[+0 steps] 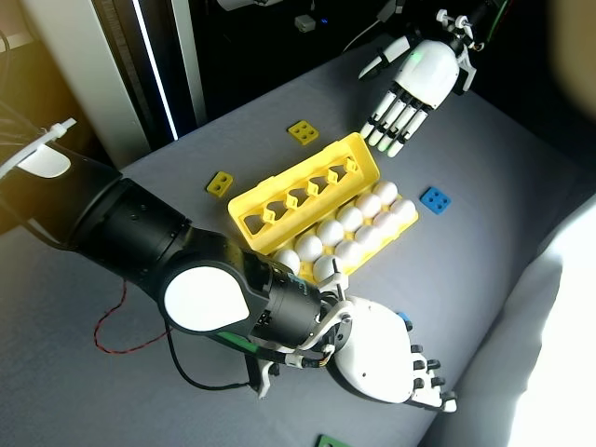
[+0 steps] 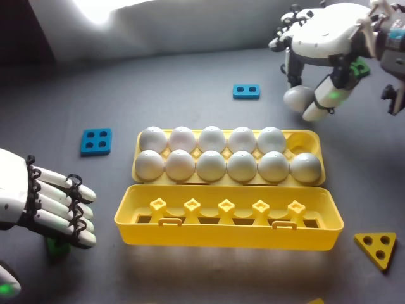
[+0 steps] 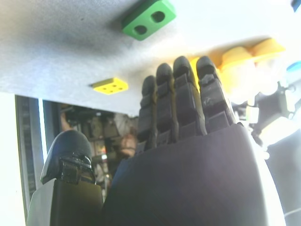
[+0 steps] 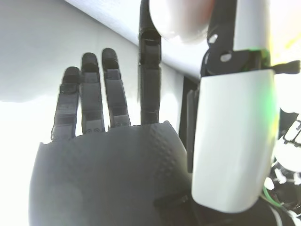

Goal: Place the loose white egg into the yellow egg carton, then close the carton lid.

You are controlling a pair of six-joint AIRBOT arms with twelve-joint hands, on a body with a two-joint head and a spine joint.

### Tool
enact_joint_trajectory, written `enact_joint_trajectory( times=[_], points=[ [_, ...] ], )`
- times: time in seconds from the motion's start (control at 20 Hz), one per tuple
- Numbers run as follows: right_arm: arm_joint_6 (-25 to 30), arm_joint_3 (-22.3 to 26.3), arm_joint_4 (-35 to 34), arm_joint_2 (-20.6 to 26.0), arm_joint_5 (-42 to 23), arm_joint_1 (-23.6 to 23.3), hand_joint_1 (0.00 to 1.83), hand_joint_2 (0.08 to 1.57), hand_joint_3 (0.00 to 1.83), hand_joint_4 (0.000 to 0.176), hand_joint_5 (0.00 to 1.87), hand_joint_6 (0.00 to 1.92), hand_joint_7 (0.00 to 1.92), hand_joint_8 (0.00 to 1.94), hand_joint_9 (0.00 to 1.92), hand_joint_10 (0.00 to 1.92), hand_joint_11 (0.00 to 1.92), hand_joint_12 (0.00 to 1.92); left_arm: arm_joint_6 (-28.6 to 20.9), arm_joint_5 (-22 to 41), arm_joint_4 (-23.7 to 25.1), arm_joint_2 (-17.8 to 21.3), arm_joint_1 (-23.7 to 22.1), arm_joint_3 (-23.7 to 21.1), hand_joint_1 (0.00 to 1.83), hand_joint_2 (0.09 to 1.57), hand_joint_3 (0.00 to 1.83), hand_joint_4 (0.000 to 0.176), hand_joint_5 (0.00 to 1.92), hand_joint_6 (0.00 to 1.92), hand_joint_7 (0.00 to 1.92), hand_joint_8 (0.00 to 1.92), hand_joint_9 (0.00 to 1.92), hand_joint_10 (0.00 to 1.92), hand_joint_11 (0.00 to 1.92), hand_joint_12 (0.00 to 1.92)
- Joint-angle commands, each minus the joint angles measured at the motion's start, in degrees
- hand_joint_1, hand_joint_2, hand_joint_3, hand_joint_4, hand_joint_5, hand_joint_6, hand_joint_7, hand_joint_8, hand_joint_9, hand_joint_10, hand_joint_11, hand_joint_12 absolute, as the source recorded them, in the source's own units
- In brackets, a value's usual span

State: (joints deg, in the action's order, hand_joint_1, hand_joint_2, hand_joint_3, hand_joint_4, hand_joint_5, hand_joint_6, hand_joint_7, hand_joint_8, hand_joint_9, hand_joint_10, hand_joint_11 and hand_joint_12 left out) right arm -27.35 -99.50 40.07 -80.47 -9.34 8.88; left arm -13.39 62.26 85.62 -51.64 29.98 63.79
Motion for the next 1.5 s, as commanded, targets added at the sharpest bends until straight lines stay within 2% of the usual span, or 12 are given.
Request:
enact_joint_trajectory(
  times=[0.0,0.3,0.4,0.65,0.7,0.75,0.9,0.95,1.1,1.25,1.3,1.45],
  points=[
    [0.35,1.19,-0.74,2.3,-4.42,-0.14,1.07,1.03,0.0,0.176,1.16,0.68,0.23,0.0,0.18,0.0,0.01,0.0,-0.25,2.74,-3.37,0.81,-0.28,0.15,0.0,1.24,0.0,0.0,0.21,0.01,0.24,0.0,0.2,0.0,0.04,0.12],
    [5.8,10.84,-0.74,10.69,-6.34,-0.43,1.07,1.03,0.0,0.176,1.16,0.68,0.23,0.0,0.17,0.0,0.02,0.02,-0.25,2.49,-3.37,0.98,-0.23,-0.1,0.0,1.24,0.0,0.0,0.23,0.01,0.26,0.01,0.22,0.01,0.06,0.14],
    [8.59,13.85,-0.74,13.29,-8.22,-0.79,1.09,1.0,0.0,0.176,1.23,0.56,0.24,0.0,0.17,0.0,0.02,0.03,-0.25,2.44,-3.37,1.03,-0.23,-0.19,0.0,1.24,0.0,0.0,0.22,0.0,0.25,0.0,0.21,0.0,0.05,0.14],
    [13.52,18.82,-0.74,16.9,-12.83,-0.77,1.08,1.0,0.0,0.176,1.23,0.55,0.23,0.0,0.15,0.0,0.06,0.03,-0.25,2.31,-3.37,1.17,-0.27,-0.37,0.0,1.24,0.0,0.0,0.22,0.0,0.25,0.0,0.21,0.0,0.04,0.15],
    [14.34,19.14,-0.74,17.09,-13.34,-0.59,1.08,1.01,0.0,0.176,1.21,0.59,0.23,0.0,0.14,0.0,0.06,0.05,-0.26,2.28,-3.37,1.21,-0.27,-0.43,0.0,1.24,0.0,0.0,0.22,0.0,0.25,0.0,0.21,0.0,0.04,0.15],
    [14.98,19.52,-0.79,17.27,-13.93,-0.31,1.07,1.02,0.0,0.176,1.19,0.62,0.23,0.0,0.15,0.0,0.01,0.18,-0.26,2.28,-3.37,1.25,-0.27,-0.49,0.0,1.24,0.0,0.0,0.22,0.0,0.25,0.0,0.21,0.0,0.04,0.15],
    [14.94,19.71,-5.25,17.57,-15.04,1.33,1.08,1.01,0.0,0.176,1.2,0.61,0.24,0.0,0.16,0.0,0.0,0.17,-0.26,2.2,-3.37,1.29,-0.27,-0.56,0.0,1.23,0.0,0.0,0.21,0.0,0.24,0.0,0.2,0.0,0.03,0.16],
    [14.87,19.73,-6.05,17.61,-15.13,1.81,1.07,1.02,0.0,0.176,1.18,0.65,0.23,0.0,0.15,0.0,0.0,0.27,-0.26,2.18,-3.37,1.3,-0.27,-0.59,0.0,1.23,0.0,0.0,0.21,0.0,0.24,0.0,0.2,0.0,0.03,0.16],
    [14.68,19.73,-6.37,17.68,-16.17,3.85,1.08,1.01,0.0,0.176,1.2,0.61,0.25,0.0,0.17,0.0,0.0,0.34,-0.26,2.11,-3.37,1.33,-0.27,-0.67,0.0,1.24,0.0,0.0,0.21,0.0,0.24,0.0,0.2,0.0,0.02,0.16],
    [14.13,19.72,-6.37,17.66,-17.04,5.73,1.08,1.01,0.0,0.176,1.21,0.59,0.26,0.0,0.18,0.0,0.0,0.28,-0.26,2.08,-3.37,1.29,-0.41,-0.78,0.0,1.24,0.0,0.0,0.21,0.0,0.24,0.0,0.2,0.0,0.01,0.16],
    [13.8,19.72,-6.37,17.6,-17.09,6.06,1.07,1.02,0.0,0.176,1.19,0.63,0.25,0.0,0.17,0.0,0.0,0.22,-0.27,2.07,-3.36,1.25,-0.56,-0.79,0.0,1.23,0.0,0.0,0.21,0.0,0.25,0.0,0.2,0.0,0.02,0.17],
    [12.7,19.71,-6.37,17.18,-17.1,6.22,1.07,1.02,0.0,0.176,1.17,0.67,0.26,0.0,0.18,0.0,0.0,0.34,-0.27,2.06,-3.36,1.2,-0.67,-0.8,0.0,1.24,0.0,0.0,0.21,0.0,0.26,0.01,0.22,0.01,0.04,0.18]
  ],
)
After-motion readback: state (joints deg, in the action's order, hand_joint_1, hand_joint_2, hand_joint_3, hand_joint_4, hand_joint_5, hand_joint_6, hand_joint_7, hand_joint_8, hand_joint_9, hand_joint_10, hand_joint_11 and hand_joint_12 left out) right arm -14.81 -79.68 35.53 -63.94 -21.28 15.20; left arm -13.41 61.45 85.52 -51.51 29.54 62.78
